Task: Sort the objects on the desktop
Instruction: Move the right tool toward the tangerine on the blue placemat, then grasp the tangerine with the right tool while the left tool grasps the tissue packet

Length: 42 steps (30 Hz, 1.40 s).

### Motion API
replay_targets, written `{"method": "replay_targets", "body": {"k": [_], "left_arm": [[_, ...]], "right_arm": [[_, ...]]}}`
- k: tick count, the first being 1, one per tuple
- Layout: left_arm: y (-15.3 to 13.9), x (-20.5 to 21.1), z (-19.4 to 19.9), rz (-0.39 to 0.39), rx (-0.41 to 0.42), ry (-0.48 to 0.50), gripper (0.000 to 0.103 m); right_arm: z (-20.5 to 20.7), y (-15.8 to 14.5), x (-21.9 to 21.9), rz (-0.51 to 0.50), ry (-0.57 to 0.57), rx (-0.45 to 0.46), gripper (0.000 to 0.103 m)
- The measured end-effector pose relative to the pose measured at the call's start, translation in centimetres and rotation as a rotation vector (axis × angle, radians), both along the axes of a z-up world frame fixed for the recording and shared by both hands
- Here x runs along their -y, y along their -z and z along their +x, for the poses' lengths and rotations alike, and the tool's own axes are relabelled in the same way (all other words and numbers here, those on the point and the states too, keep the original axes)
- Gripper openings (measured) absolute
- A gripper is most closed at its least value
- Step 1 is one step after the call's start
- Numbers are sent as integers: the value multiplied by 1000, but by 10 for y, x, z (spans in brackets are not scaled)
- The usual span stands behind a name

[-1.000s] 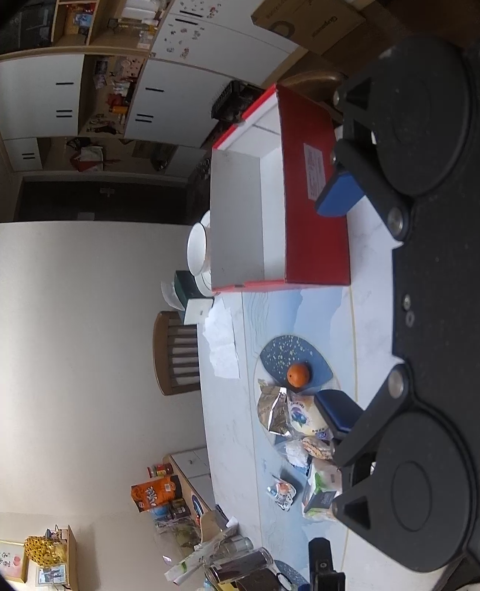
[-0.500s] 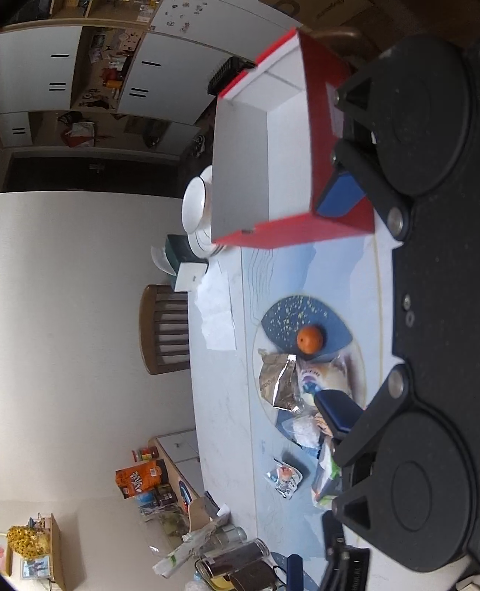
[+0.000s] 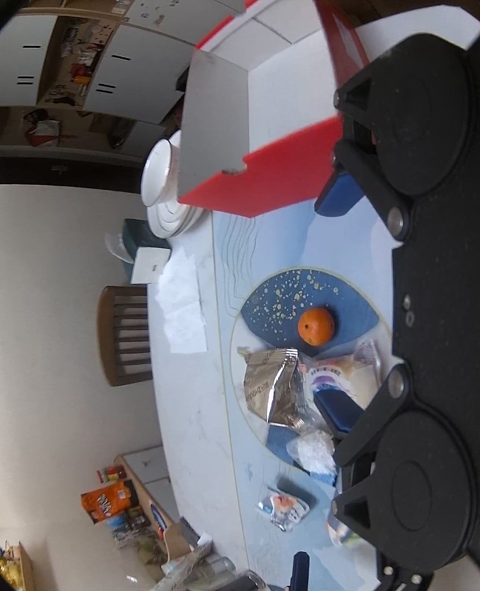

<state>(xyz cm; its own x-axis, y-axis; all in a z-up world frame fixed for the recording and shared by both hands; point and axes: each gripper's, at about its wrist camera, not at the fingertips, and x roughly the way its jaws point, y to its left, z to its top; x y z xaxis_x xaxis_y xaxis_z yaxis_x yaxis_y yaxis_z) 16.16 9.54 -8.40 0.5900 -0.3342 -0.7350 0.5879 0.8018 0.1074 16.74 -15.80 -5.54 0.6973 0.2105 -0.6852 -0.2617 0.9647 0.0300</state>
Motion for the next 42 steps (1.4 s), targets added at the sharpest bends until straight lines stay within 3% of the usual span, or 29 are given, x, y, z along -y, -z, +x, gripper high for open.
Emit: {"method": "replay_targets", "body": {"k": [8, 17, 27, 32, 38, 42], "left_arm": [[21, -6, 27, 22, -78, 77, 103], [37, -8, 36, -17, -159, 131, 102], [42, -11, 40, -88, -227, 130, 89], [41, -11, 40, -94, -236, 115, 85], [39, -14, 40, -131, -247, 103, 70], [38, -15, 39, -148, -261, 90, 64]], "right_arm": [[40, 27, -19, -47, 16, -48, 93], [62, 50, -28, -68, 41, -117, 85], [76, 63, -35, -57, 38, -171, 70], [79, 64, -37, -51, 28, -184, 56], [80, 65, -40, -33, 15, -207, 42], [80, 64, -42, -33, 16, -211, 39]]}}
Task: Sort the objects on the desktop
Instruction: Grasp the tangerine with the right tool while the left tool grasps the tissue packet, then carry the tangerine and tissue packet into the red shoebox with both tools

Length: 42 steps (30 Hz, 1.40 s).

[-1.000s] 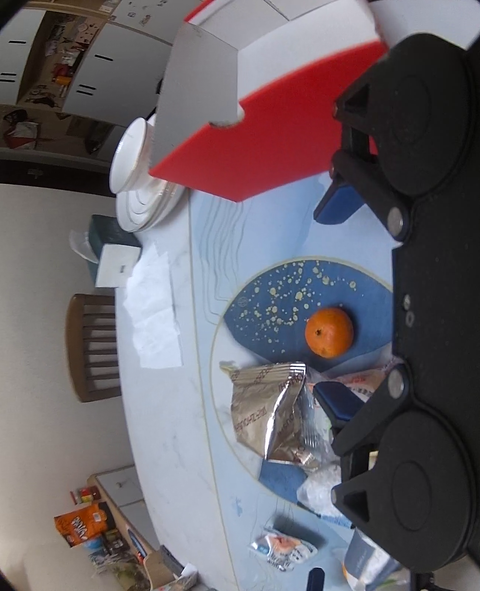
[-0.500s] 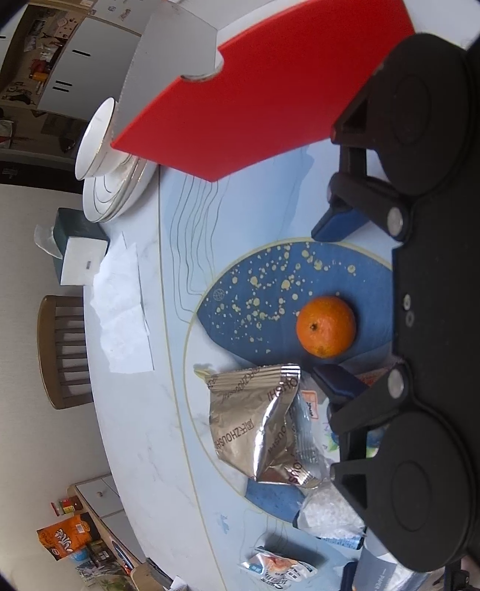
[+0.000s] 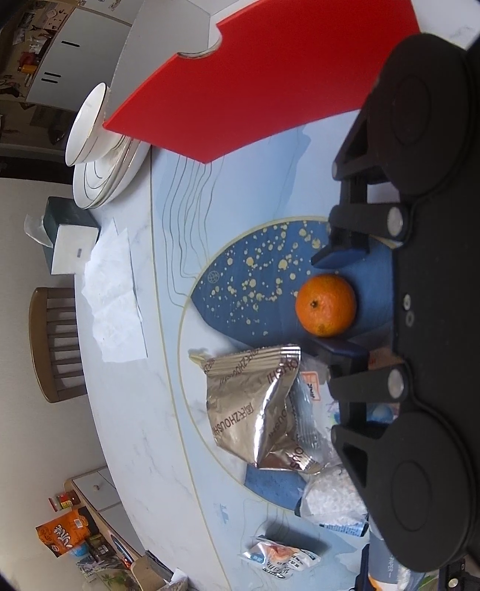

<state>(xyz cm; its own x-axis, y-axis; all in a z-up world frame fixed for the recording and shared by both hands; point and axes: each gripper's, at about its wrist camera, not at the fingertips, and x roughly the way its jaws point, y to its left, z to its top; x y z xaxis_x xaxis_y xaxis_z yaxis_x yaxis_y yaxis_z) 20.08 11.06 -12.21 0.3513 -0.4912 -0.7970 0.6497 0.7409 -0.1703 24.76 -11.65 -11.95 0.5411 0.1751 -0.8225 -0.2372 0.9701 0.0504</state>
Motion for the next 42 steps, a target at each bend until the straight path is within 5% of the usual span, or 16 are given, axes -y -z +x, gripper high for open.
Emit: {"method": "replay_targets", "body": {"k": [7, 28, 42], "left_arm": [[-3, -3, -2, -34, -15, -24, 53], [-42, 1, -30, -80, 58, -115, 51], [-97, 71, -48, -112, 156, -212, 51]], "right_arm": [[0, -3, 4, -8, 30, 4, 35], [-64, -59, 44, 56, 68, 49, 35], [-84, -113, 98, 116, -64, 90, 35]]}}
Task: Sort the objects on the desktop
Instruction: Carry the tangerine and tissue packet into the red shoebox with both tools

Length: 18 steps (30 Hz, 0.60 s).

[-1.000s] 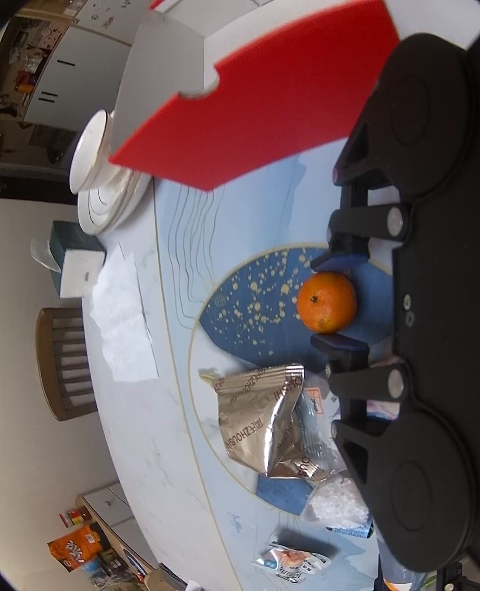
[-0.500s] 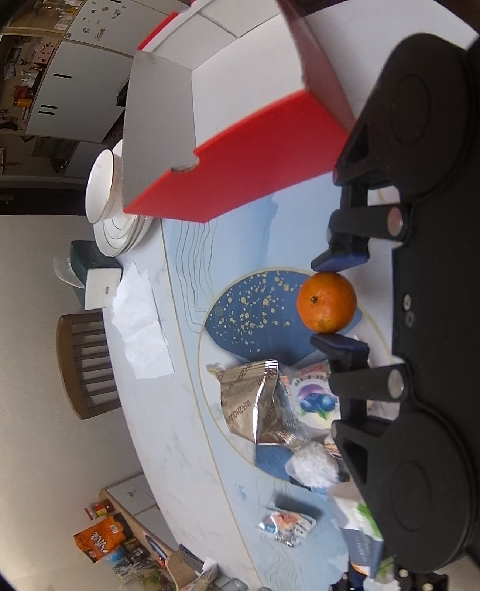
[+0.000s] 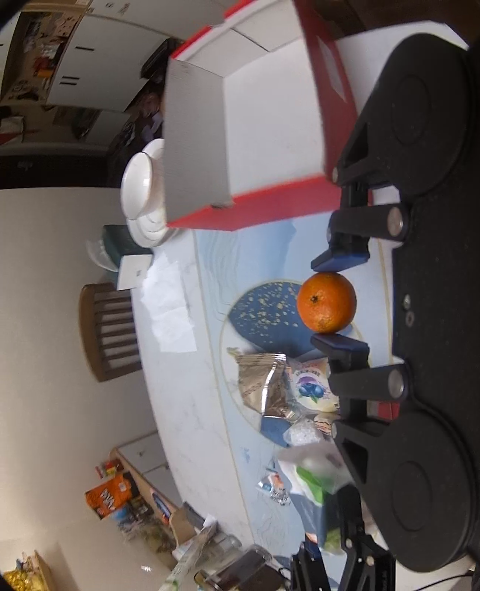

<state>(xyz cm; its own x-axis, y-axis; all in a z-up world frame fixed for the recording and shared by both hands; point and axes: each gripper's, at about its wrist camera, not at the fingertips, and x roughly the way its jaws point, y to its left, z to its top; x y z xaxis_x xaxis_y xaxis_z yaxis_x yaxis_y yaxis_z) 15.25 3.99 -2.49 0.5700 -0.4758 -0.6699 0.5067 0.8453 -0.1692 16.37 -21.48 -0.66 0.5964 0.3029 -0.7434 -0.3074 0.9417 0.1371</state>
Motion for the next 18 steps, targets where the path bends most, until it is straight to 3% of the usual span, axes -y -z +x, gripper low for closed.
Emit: {"method": "replay_targets", "body": {"k": [7, 18], "left_arm": [[-21, 62, 1, -20, 32, -16, 51], [-31, 161, 18, -13, 44, -15, 51]], "right_arm": [[11, -24, 45, 9, -69, 40, 35], [35, -27, 127, 11, -58, 50, 35]]}}
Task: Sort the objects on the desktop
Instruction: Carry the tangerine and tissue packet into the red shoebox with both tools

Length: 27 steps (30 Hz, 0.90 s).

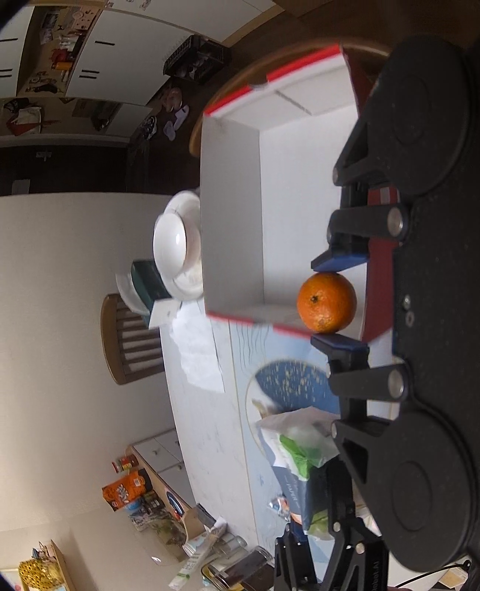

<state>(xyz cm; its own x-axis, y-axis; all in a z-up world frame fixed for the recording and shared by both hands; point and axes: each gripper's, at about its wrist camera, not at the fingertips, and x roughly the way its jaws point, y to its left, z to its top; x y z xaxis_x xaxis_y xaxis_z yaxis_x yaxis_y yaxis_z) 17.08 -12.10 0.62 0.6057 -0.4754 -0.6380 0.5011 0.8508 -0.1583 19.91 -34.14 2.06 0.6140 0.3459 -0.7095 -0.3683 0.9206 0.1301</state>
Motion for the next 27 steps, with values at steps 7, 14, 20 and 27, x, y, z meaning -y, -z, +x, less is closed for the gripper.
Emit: {"method": "replay_targets", "body": {"k": [7, 14, 20, 27], "left_arm": [[-11, 55, 19, 31, 18, 12, 51], [-3, 104, 44, 80, 29, 31, 51], [13, 133, 71, 134, 22, 41, 51], [34, 158, 108, 188, -17, 54, 51]], "right_arm": [[17, 5, 39, -19, 22, 5, 35], [39, 18, 69, -66, 53, 0, 35], [57, 31, 82, -95, 52, -16, 35], [86, 53, 91, -102, 31, -72, 35]]}}
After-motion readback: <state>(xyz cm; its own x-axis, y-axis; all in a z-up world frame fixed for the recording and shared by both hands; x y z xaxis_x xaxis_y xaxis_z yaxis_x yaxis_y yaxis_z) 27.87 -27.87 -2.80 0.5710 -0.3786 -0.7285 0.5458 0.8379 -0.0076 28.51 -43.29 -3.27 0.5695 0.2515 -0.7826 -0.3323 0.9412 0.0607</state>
